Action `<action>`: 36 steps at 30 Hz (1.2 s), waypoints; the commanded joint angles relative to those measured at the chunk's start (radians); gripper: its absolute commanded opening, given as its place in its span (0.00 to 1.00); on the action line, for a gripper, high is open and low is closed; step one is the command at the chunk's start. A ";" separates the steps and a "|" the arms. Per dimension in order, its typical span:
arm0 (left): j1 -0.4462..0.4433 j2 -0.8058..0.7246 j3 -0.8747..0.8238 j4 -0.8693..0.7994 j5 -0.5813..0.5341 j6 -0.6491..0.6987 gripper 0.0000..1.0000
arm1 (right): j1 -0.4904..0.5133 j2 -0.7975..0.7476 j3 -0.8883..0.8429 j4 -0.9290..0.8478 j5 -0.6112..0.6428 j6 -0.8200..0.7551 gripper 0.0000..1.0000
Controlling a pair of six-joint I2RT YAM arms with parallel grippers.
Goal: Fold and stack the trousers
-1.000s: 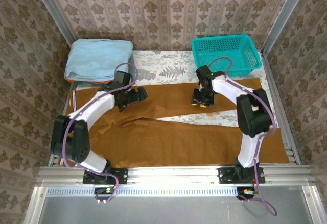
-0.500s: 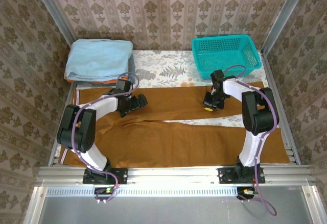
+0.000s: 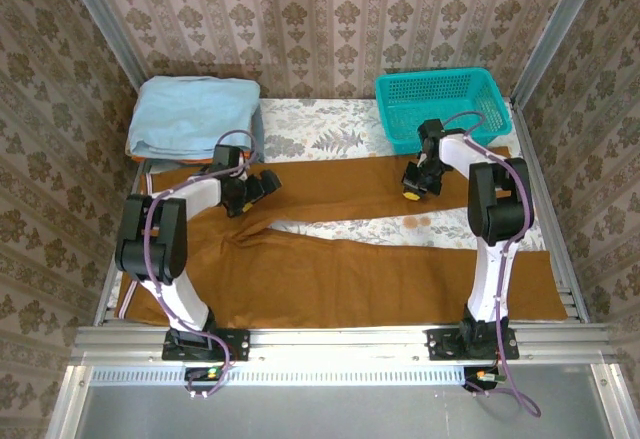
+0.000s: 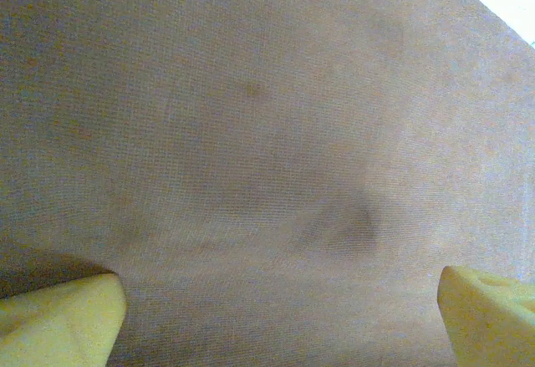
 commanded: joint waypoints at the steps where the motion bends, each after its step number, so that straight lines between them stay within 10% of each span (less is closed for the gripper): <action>1: 0.011 -0.040 0.007 -0.100 -0.031 0.053 0.99 | 0.013 -0.068 -0.002 -0.070 0.032 -0.018 0.00; 14: -0.248 -0.565 -0.189 -0.336 -0.191 -0.003 1.00 | 0.286 -0.648 -0.570 -0.013 0.094 0.136 0.07; 22: -0.564 -0.466 -0.364 -0.059 -0.175 -0.193 0.97 | 0.300 -0.711 -0.817 0.049 0.135 0.209 0.00; 36: -0.441 -0.238 -0.360 0.102 -0.118 -0.175 0.96 | 0.219 -0.386 -0.576 0.041 0.201 0.094 0.04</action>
